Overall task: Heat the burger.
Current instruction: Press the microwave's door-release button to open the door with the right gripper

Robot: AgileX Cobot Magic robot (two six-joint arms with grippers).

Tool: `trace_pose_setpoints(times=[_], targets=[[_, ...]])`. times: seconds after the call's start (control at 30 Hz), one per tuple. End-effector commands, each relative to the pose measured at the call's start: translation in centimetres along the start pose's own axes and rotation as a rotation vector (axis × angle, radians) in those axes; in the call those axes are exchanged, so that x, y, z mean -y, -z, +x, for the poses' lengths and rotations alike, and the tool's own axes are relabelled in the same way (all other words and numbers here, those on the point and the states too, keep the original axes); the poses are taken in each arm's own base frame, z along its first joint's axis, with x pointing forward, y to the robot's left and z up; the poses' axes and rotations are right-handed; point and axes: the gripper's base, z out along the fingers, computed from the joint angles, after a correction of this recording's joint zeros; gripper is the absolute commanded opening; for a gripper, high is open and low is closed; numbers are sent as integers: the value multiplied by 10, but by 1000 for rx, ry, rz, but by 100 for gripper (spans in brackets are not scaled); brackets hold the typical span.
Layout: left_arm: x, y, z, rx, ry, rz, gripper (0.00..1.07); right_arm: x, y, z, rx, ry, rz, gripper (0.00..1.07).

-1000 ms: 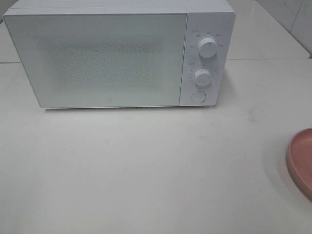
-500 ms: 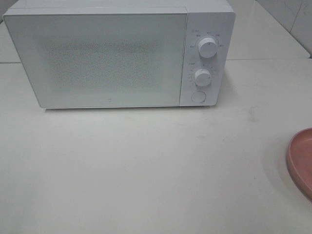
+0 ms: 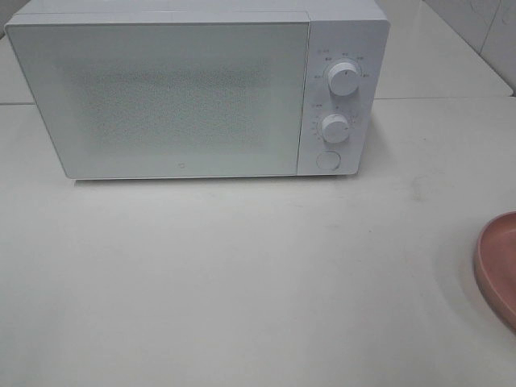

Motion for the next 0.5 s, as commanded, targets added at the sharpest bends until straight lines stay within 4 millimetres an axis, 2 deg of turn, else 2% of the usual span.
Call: trace_pose_setpoints(times=[0.03, 0.33, 0.5], targets=[[1, 2, 1, 28, -1, 12, 100, -1, -10, -7, 12, 3, 3, 75], [1, 2, 1, 28, -1, 12, 100, -3, -36, -16, 9, 5, -3, 75], [1, 2, 1, 28, -1, 12, 100, -5, -59, -22, 4, 7, -6, 75]])
